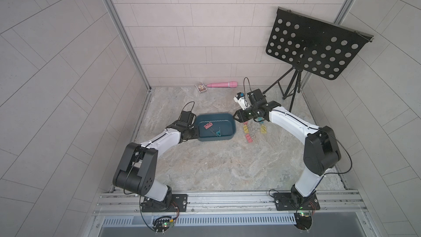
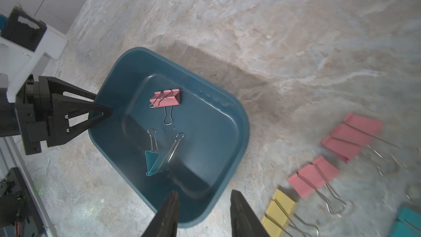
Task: Take out the binder clips from the storage box
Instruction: Pick up the binder clip from the storage box.
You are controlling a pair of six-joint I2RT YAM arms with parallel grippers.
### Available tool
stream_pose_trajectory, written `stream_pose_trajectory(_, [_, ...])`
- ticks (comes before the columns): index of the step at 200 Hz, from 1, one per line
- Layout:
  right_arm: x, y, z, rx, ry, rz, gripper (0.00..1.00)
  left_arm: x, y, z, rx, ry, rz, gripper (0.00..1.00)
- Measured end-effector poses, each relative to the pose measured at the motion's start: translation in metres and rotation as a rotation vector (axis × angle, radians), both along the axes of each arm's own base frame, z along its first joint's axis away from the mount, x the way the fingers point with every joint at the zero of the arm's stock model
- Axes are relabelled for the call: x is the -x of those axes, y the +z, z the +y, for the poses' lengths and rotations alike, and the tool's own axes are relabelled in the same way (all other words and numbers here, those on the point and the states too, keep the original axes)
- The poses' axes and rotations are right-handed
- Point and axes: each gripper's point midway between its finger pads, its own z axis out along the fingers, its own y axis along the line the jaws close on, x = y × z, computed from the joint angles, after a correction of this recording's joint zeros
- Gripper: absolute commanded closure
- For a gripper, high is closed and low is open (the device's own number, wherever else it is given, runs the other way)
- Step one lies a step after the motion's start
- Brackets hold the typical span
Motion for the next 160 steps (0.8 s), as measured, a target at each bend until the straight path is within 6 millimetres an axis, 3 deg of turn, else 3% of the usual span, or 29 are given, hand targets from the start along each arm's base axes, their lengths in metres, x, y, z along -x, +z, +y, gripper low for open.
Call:
stream_pose_trajectory(59, [-0.009, -0.033, 0.064, 0.048, 0.139, -0.003, 0.61, 0.000, 0.000, 0.000, 0.000, 0.000, 0.000, 0.59])
stream_pose_trajectory(121, [-0.016, -0.036, 0.098, 0.045, 0.219, -0.078, 0.60, 0.000, 0.000, 0.000, 0.000, 0.000, 0.000, 0.59])
stream_pose_trajectory(160, [-0.021, -0.049, 0.111, 0.054, 0.248, -0.088, 0.60, 0.000, 0.000, 0.000, 0.000, 0.000, 0.000, 0.59])
